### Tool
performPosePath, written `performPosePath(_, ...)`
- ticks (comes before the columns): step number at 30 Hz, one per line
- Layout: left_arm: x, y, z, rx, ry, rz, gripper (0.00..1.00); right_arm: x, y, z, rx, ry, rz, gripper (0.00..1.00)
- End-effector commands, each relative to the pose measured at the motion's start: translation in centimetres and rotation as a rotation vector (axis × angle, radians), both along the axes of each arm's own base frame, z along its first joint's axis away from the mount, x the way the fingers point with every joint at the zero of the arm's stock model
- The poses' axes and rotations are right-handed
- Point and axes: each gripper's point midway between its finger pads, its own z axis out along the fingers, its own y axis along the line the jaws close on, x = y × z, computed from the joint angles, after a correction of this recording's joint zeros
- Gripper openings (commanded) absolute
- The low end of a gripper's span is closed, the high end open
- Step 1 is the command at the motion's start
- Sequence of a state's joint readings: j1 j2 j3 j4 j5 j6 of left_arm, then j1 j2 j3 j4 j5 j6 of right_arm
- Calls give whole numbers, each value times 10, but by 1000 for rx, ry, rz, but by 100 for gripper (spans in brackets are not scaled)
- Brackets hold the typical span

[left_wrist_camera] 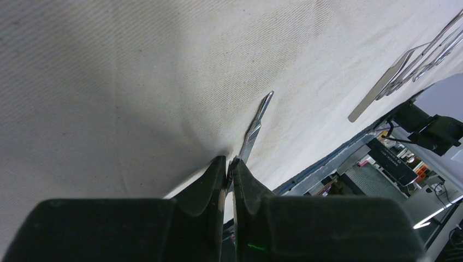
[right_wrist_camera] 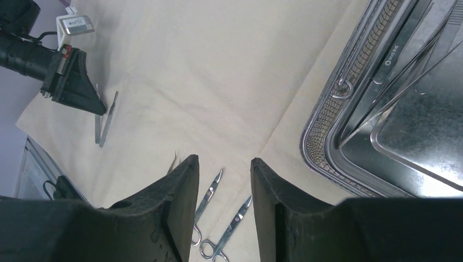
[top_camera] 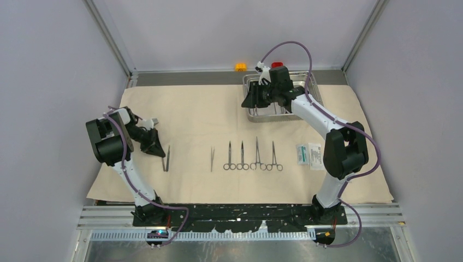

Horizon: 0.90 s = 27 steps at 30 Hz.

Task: Open and lay out the surgical kit
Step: Place the medical item in the surgical kit.

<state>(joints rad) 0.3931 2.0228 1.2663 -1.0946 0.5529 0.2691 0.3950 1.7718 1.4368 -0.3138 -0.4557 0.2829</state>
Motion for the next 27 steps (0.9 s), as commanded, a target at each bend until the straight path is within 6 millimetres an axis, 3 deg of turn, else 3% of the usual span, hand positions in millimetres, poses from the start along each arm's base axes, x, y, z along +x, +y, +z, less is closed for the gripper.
performPosePath(1,0,11,-9,51,8,-25,13,4,3,13,28,-46,10,45)
performPosePath(27,17,28,-8,101,-8,-62,13,6,3,7,26,-32,8,45)
